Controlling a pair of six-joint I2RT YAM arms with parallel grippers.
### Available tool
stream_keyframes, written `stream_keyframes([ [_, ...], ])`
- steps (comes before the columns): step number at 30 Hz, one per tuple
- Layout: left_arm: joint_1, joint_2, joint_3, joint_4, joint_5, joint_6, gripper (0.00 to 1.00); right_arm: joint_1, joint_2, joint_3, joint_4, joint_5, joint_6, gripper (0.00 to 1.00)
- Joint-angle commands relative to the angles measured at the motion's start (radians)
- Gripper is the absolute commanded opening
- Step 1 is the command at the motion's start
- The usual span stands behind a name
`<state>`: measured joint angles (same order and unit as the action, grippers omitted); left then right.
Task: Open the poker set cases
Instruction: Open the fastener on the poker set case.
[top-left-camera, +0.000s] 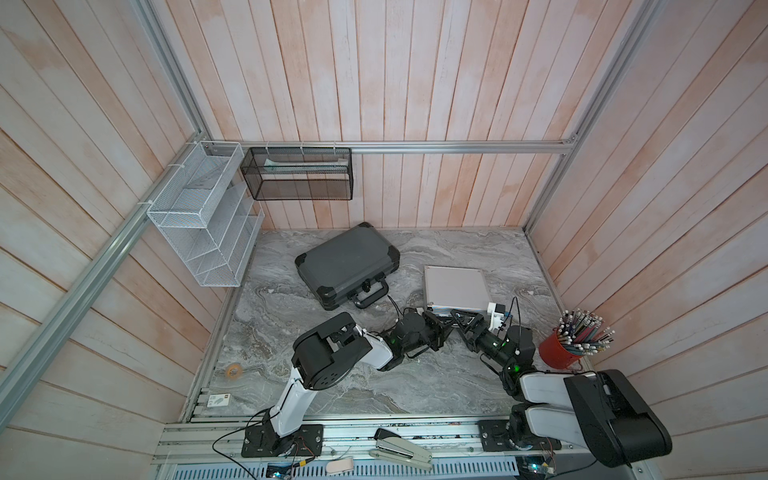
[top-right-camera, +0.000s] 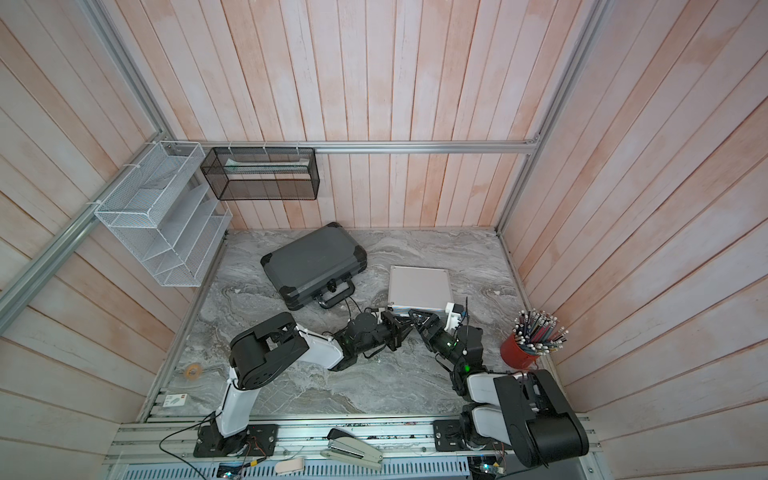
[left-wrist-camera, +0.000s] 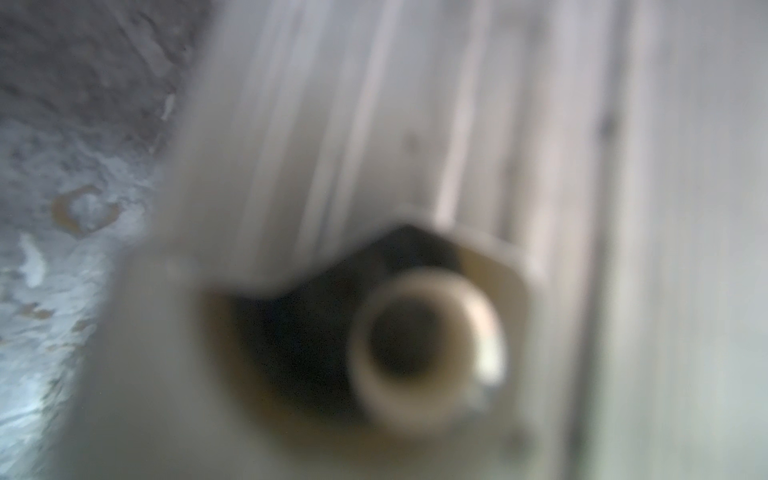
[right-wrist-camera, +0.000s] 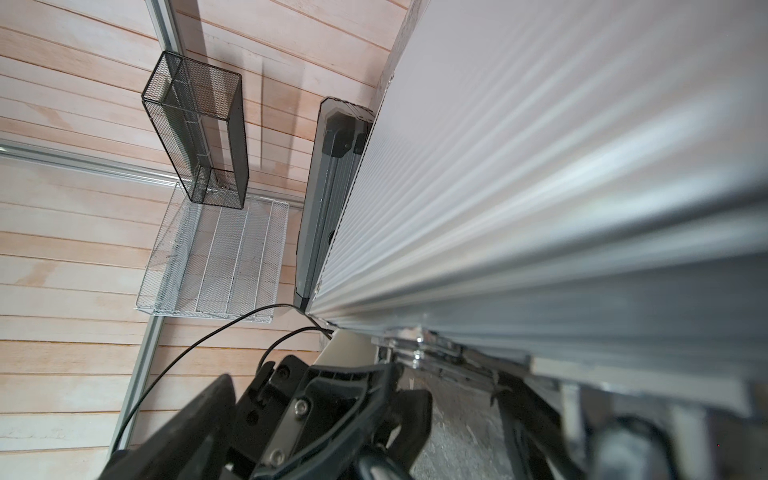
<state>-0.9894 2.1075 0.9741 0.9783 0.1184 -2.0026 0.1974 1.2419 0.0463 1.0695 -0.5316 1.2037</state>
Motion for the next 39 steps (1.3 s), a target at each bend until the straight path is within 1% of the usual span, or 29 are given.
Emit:
stream_keyframes([
  [1,0.001,-0.01,0.017,0.181,-0.022,-0.022,0.0,-0.004,-0.058,-0.012,-0.092,-0.003,-0.026,0.98],
  [7,0.0,-0.013,0.021,0.18,-0.022,-0.019,0.0,-0.009,-0.102,-0.003,-0.13,-0.006,-0.037,0.98],
  [18,0.0,-0.008,0.017,0.192,-0.02,-0.022,0.0,-0.027,-0.038,-0.011,-0.021,-0.027,-0.011,0.98],
  [29,0.0,-0.004,0.01,0.198,-0.025,-0.025,0.0,-0.029,-0.081,-0.008,-0.027,-0.032,0.0,0.96],
  [36,0.001,-0.003,0.01,0.197,-0.023,-0.025,0.0,-0.033,-0.069,-0.01,0.04,-0.048,0.038,0.94],
  [39,0.0,0.001,0.007,0.195,-0.025,-0.025,0.0,-0.033,-0.094,0.001,0.022,-0.051,0.04,0.94],
])
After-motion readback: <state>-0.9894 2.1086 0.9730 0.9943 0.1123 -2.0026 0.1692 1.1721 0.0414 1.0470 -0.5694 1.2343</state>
